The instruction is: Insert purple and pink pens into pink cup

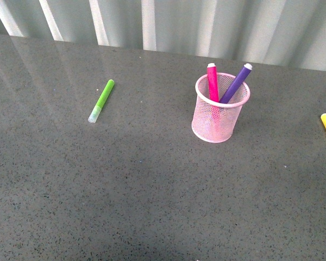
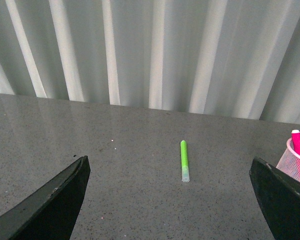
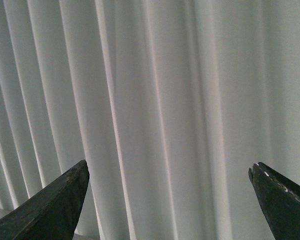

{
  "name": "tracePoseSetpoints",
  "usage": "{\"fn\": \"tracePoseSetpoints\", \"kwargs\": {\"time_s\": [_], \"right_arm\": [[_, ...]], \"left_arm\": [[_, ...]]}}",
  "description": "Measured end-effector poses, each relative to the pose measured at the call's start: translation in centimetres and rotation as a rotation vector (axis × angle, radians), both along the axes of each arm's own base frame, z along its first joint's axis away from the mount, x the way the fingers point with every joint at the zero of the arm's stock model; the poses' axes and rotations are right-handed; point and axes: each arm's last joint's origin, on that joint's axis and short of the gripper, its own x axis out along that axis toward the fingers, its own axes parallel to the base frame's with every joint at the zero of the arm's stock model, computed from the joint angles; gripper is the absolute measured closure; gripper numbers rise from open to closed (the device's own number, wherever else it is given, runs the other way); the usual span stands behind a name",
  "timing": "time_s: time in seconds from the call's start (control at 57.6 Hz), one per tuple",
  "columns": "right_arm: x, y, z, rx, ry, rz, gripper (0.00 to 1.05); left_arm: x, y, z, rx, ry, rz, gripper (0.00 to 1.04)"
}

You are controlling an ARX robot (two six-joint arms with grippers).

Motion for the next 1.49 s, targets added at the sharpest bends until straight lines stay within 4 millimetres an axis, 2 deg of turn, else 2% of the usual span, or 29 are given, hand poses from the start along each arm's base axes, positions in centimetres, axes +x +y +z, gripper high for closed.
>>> {"fn": "tracePoseSetpoints", "kwargs": {"time_s": [0.087,0.191,0.312,0.364,0.555,0.85,1.492], "right_arm": [[-0.7,0.2,-0.3,-0.014,0.184,-0.201,0.21],[-1.8,0.4,-3.4,-0.115,0.383,-0.280,0.39],[-2.5,0.4,-5.9,-0.159,0.422,-0.285,0.58],[-2.9,0.4,-6.9,-0.169,0.424,-0.289,0.71],[-4.0,0.4,-8.7,-0.181,0.408,-0.294,1.02],[-5.3,0.4,-11.1,-0.180,0.409,-0.294,1.01],[-6.8,0.4,-13.2,-0.178,0.393,-0.295,1.01]], "left_arm": [[0.0,0.0,0.0,0.000,0.000,0.000,0.07],[0.0,0.0,0.0,0.000,0.000,0.000,0.07],[0.0,0.0,0.0,0.000,-0.001,0.000,0.07],[0.0,0.0,0.0,0.000,-0.001,0.000,0.07],[0.0,0.0,0.0,0.000,-0.001,0.000,0.07],[0.0,0.0,0.0,0.000,-0.001,0.000,0.07],[0.0,0.0,0.0,0.000,-0.001,0.000,0.07]]}}
